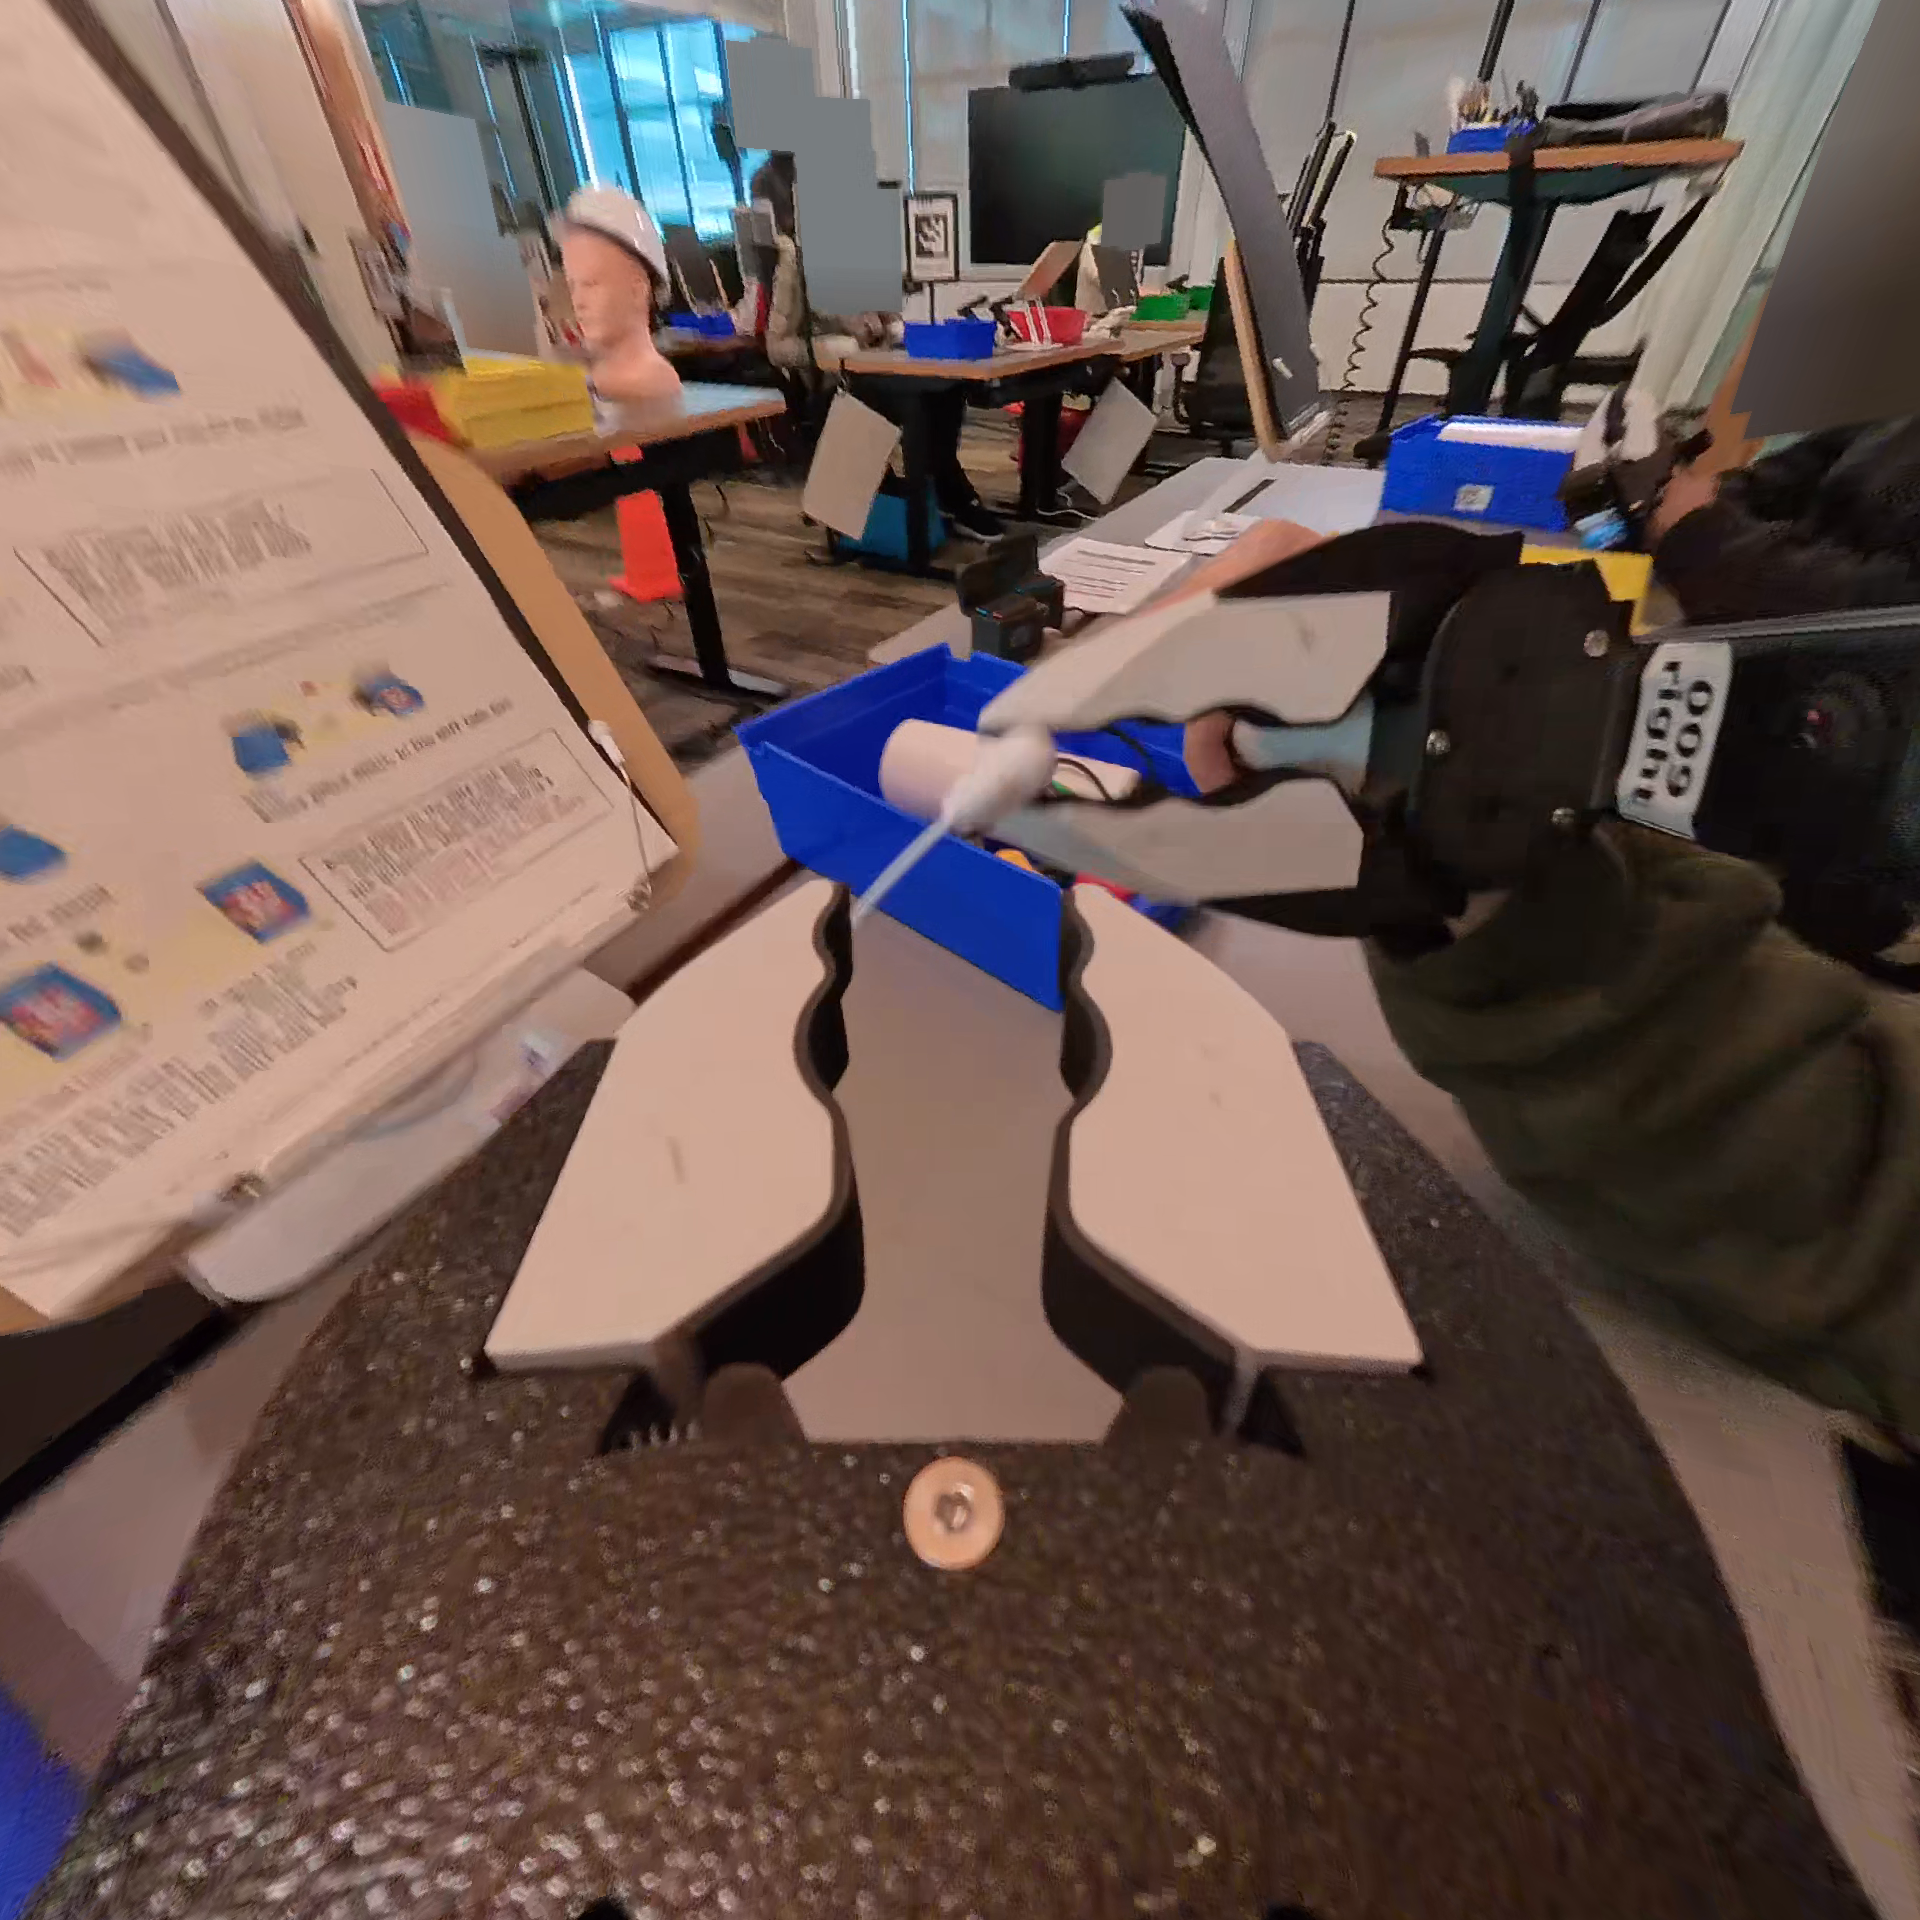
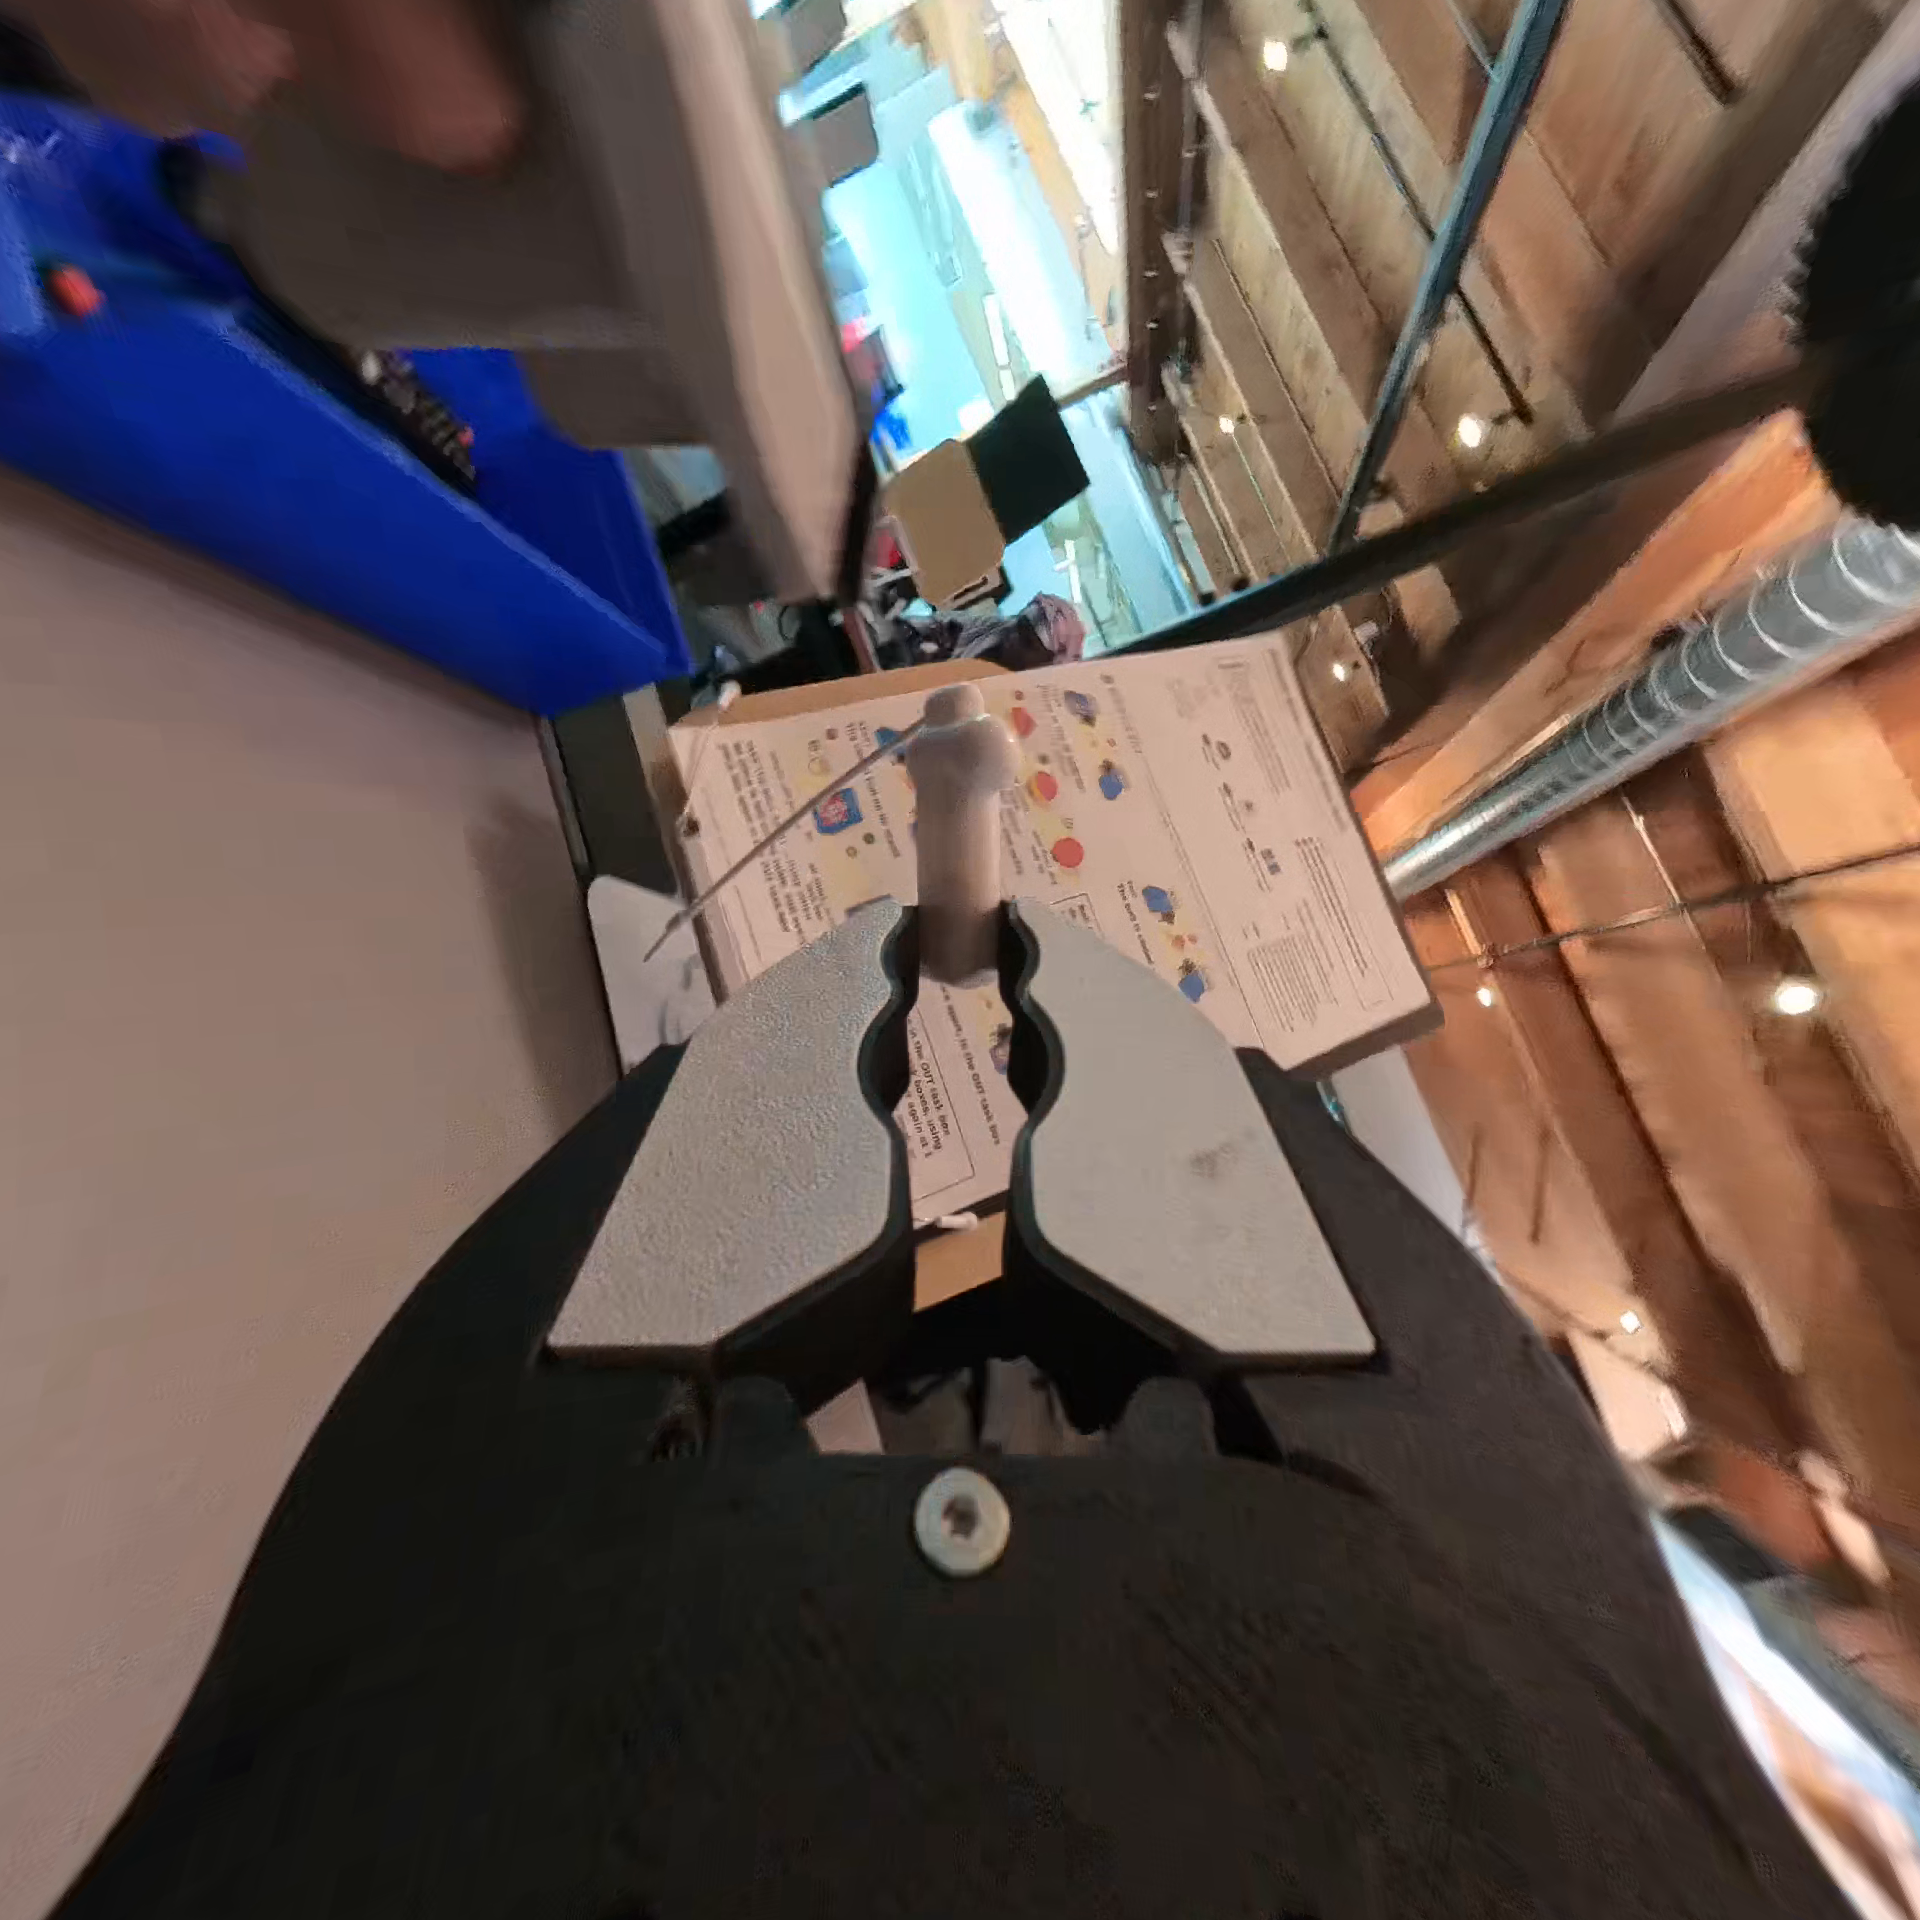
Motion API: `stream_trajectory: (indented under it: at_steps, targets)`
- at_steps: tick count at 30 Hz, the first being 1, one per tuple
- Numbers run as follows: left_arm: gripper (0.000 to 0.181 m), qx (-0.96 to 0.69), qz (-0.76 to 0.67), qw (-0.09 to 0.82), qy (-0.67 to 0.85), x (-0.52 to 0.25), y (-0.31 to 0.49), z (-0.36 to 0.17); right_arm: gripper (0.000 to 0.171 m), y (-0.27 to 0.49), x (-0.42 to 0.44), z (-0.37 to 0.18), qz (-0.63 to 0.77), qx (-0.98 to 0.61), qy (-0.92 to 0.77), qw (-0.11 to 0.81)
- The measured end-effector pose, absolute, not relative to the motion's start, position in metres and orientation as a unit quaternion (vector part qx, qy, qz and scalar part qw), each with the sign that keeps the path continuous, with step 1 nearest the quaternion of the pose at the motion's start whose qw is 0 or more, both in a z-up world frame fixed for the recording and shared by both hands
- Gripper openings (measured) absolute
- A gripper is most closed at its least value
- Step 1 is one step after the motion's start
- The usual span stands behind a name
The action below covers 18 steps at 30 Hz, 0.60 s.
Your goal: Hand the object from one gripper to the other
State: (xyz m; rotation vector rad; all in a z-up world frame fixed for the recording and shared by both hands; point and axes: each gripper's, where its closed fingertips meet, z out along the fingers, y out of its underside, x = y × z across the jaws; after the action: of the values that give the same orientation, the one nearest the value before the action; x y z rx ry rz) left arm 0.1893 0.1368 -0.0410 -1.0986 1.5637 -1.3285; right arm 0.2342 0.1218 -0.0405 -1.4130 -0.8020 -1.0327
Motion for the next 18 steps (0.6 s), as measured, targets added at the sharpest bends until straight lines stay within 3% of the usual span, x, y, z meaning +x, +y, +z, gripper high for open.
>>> stream_trajectory:
  at_steps: [3, 6, 9, 12, 14, 18]
  targets:
    - [0.032, -0.383, -0.458, 0.449, 0.665, 0.193, 0.13, -0.05, 0.014, 0.129, 0.226, -0.054, -0.441, -0.609, -0.373, 0.543]
    - [0.033, -0.385, -0.403, 0.451, 0.697, 0.196, 0.132, -0.066, 0.014, 0.131, 0.216, -0.06, -0.421, -0.608, -0.395, 0.545]
    - [0.016, -0.372, -0.398, 0.452, 0.706, 0.197, 0.131, -0.068, 0.014, 0.133, 0.211, -0.064, -0.412, -0.612, -0.403, 0.541]
    - [0.014, -0.37, -0.408, 0.444, 0.707, 0.197, 0.135, -0.069, 0.014, 0.135, 0.211, -0.068, -0.396, -0.623, -0.398, 0.544]
    - [0.014, -0.395, -0.455, 0.406, 0.687, 0.197, 0.135, -0.068, 0.015, 0.134, 0.21, -0.064, -0.391, -0.613, -0.39, 0.565]
    - [0.014, -0.452, -0.585, 0.272, 0.616, 0.192, 0.136, -0.06, 0.035, 0.131, 0.211, -0.05, -0.414, -0.559, -0.384, 0.607]
